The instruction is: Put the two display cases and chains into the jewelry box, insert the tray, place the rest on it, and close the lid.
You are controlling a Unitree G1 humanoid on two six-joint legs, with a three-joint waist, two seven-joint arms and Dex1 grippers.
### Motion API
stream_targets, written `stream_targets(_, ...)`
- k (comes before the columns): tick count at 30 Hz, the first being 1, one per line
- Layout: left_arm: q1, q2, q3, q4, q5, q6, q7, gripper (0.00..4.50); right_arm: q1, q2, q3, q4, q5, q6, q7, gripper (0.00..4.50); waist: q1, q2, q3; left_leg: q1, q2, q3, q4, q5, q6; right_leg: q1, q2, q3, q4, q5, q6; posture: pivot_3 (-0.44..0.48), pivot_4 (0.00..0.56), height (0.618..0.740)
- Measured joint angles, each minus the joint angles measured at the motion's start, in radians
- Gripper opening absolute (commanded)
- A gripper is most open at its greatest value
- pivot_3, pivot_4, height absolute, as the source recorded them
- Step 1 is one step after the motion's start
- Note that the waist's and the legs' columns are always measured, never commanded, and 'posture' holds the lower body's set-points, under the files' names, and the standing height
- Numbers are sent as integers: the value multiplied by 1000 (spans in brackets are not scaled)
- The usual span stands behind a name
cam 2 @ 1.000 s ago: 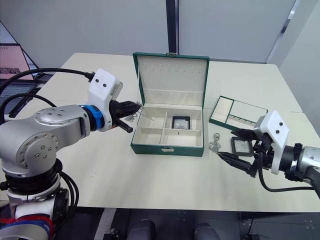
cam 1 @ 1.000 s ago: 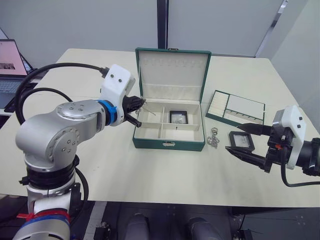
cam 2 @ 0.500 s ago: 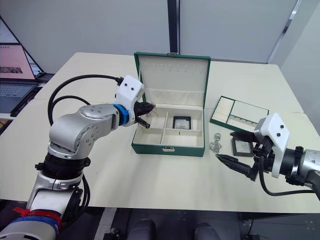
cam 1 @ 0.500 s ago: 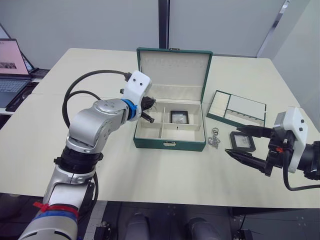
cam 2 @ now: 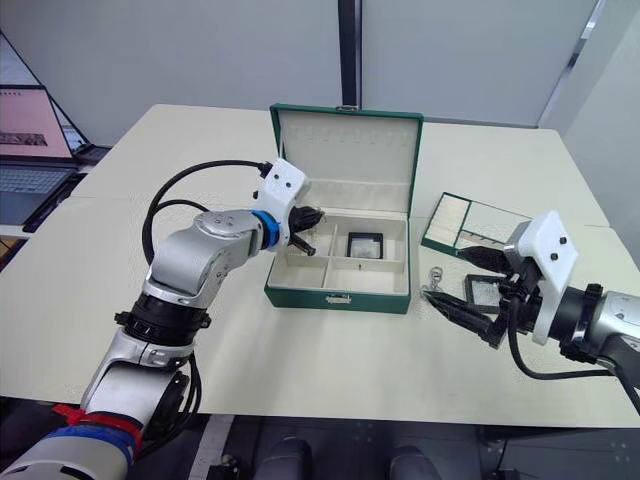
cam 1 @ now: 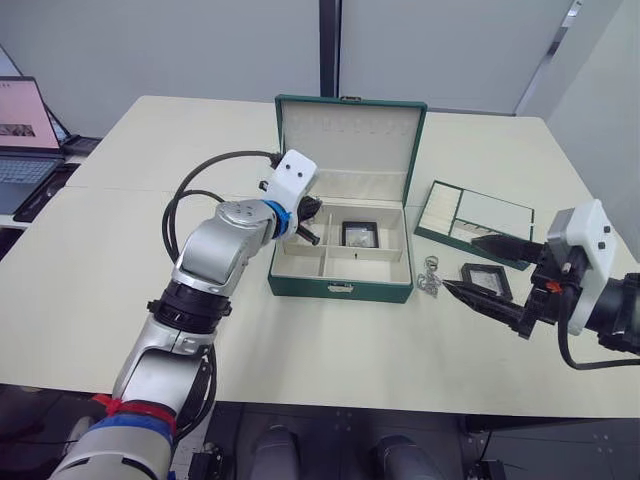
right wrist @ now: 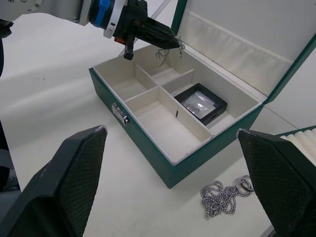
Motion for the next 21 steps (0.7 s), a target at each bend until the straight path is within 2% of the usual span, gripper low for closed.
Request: stream_targets(21,-6,-24,-2,31,84,-12,-55,28,-38,-6,18,20,78,3,-55,4500,1,0,0,0,0,0,0,0,0,0,0,0,0,0,0,0,150,740)
